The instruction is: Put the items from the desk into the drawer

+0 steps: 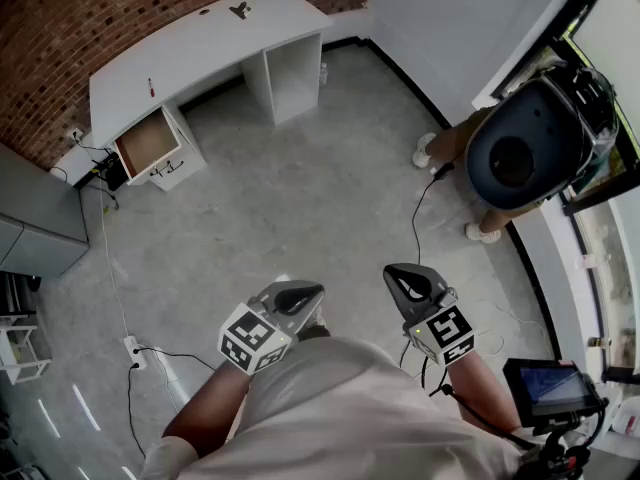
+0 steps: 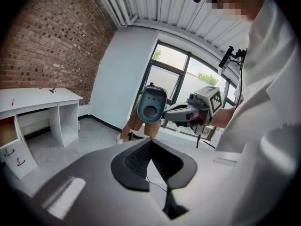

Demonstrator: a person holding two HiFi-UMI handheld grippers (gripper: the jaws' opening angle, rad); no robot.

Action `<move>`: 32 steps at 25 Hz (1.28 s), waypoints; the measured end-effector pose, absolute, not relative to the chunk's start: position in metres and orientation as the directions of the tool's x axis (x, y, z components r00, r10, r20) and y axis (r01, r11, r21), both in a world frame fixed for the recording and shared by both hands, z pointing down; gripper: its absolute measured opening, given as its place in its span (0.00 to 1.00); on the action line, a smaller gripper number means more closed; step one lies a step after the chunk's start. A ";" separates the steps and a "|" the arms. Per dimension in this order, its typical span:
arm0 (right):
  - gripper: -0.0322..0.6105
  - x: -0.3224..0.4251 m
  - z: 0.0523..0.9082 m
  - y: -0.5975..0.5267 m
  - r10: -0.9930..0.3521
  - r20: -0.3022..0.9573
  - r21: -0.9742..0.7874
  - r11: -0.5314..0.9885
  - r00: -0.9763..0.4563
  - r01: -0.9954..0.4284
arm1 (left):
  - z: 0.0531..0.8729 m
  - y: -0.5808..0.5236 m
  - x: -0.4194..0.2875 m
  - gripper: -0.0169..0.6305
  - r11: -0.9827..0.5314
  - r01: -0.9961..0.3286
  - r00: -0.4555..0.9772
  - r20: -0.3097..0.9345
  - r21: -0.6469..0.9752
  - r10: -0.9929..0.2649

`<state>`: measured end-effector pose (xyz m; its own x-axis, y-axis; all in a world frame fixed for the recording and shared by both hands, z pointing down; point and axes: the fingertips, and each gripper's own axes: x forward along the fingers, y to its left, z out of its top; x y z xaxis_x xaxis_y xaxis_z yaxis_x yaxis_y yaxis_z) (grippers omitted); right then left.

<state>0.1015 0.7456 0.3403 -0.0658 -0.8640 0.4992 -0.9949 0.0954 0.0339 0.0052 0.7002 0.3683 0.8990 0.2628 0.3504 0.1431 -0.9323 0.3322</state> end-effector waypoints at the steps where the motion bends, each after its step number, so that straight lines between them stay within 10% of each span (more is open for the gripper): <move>1: 0.05 0.104 0.340 0.733 -0.864 0.498 0.032 0.102 -0.073 -0.994 | 0.369 0.690 0.007 0.04 -0.933 0.139 0.899 0.353 0.331 0.259; 32: 0.14 0.188 0.361 0.322 -0.638 0.441 -0.060 0.681 -0.631 -0.730 | 0.374 0.343 0.091 0.12 -0.772 -0.571 0.785 0.460 0.279 -0.415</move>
